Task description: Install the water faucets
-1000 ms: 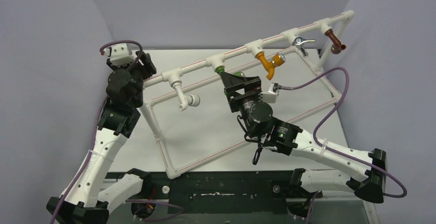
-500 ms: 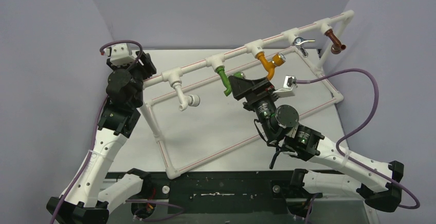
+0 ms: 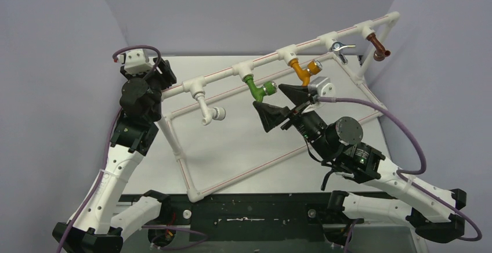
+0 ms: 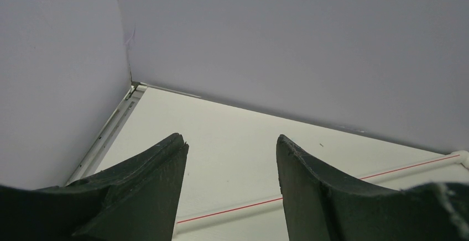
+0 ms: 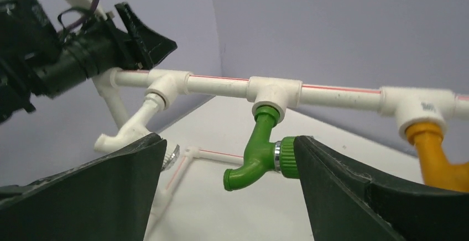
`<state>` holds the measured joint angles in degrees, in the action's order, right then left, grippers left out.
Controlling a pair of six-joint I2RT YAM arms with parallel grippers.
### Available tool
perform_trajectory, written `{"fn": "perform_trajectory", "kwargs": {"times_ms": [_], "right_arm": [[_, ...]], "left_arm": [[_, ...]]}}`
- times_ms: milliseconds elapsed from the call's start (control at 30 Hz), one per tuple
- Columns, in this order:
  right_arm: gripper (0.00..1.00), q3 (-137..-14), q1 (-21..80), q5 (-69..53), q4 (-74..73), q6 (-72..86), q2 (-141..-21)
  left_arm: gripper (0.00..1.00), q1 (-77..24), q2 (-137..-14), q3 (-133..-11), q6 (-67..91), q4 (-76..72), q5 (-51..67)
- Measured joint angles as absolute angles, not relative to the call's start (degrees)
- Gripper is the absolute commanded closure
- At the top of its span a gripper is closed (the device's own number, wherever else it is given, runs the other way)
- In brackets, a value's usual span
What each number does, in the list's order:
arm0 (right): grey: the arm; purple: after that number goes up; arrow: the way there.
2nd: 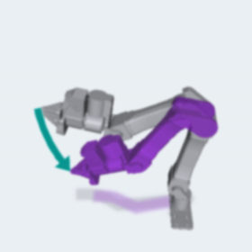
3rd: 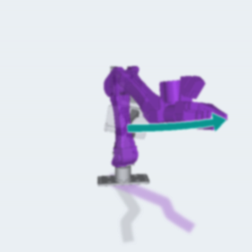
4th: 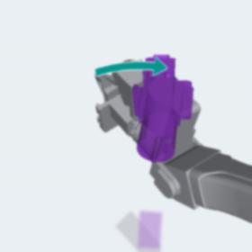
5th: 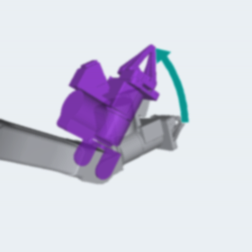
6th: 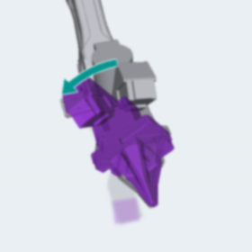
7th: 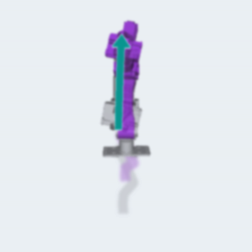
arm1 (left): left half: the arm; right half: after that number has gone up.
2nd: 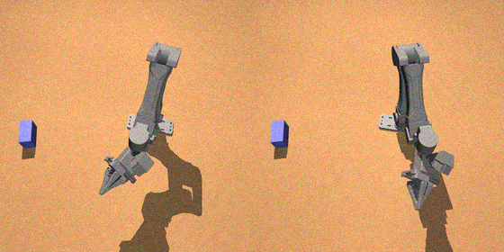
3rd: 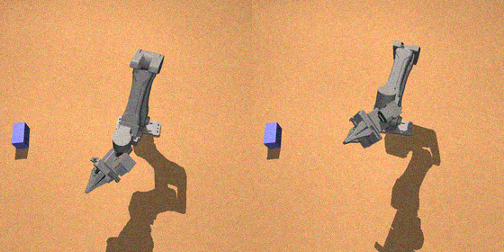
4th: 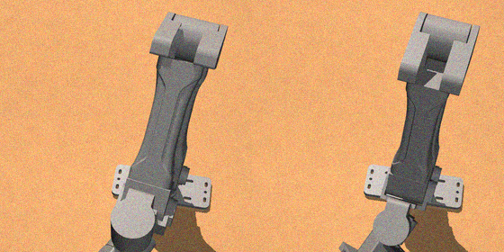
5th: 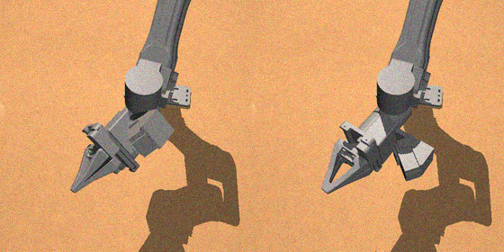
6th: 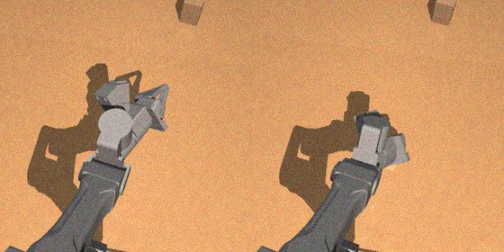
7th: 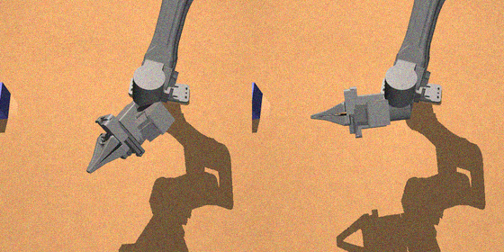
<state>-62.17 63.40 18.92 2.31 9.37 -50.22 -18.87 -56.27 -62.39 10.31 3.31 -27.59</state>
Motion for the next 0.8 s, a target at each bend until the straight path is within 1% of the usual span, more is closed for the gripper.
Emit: {"fn": "perform_trajectory", "kwargs": {"times_ms": [167, 400, 500, 633, 800], "right_arm": [[0.12, -62.46, 63.40, 10.07, -0.16, -12.69, -49.58], [0.12, -62.46, 63.40, 2.55, -7.27, -42.54, -49.25], [0.13, -62.46, 63.40, 2.15, -9.76, -52.69, -49.43], [0.14, -61.95, 63.57, 3.49, -10.28, -62.46, -49.89], [0.16, -58.24, 65.17, 9.72, -8.21, -74.76, -51.31]], "left_arm": [[0.42, -18.87, -56.27, -62.39, 10.31, 3.31, -27.59], [0.42, -18.87, -56.27, -62.39, 10.31, 3.31, -27.59], [0.42, -18.87, -56.27, -62.39, 10.31, 3.31, -27.57], [0.42, -18.87, -56.27, -62.39, 10.31, 3.31, -27.59], [0.42, -18.87, -56.29, -62.39, 10.31, 3.31, -27.59]]}}
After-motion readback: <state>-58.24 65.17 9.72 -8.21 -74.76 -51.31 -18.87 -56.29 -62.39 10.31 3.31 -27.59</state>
